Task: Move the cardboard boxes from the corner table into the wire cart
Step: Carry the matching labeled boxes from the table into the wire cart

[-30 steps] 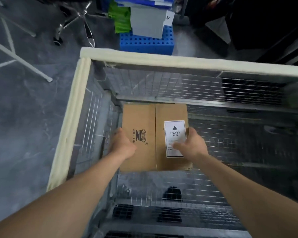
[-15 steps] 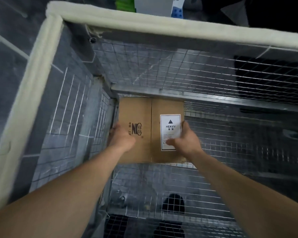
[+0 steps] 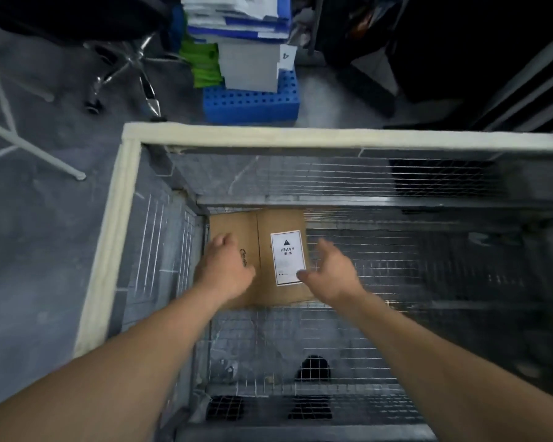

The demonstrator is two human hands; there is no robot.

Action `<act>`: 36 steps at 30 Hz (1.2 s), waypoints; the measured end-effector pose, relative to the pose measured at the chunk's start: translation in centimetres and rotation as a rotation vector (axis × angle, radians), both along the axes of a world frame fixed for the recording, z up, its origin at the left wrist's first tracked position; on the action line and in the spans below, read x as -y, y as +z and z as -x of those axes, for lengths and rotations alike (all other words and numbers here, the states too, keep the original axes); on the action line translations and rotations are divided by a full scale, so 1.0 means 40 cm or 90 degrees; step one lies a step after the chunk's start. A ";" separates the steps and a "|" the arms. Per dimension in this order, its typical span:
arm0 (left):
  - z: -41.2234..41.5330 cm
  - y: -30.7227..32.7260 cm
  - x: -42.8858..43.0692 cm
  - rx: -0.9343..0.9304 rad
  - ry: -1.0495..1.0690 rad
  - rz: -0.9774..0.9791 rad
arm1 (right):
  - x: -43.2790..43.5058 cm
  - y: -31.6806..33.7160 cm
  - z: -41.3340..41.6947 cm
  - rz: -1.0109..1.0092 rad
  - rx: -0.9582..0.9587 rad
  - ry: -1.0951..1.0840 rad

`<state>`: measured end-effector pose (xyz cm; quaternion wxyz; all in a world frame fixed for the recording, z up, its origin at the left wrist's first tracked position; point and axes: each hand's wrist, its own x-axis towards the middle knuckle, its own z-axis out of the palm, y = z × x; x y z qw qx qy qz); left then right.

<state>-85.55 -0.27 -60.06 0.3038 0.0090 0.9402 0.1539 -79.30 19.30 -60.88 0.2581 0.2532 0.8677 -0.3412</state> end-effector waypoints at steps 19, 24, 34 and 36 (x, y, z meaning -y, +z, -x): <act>-0.264 0.954 -0.334 -0.313 -0.577 -0.141 | -0.186 0.998 -0.489 -0.352 -0.178 -0.164; -0.435 1.121 -0.453 -0.340 -0.714 -0.181 | -0.218 1.172 -0.738 -0.412 -0.150 -0.261; -0.913 1.275 -0.592 -0.344 -0.915 -0.295 | -0.199 1.326 -1.278 -0.467 -0.053 -0.463; -1.016 1.291 -0.602 -0.347 -0.945 -0.310 | -0.178 1.351 -1.380 -0.473 -0.036 -0.500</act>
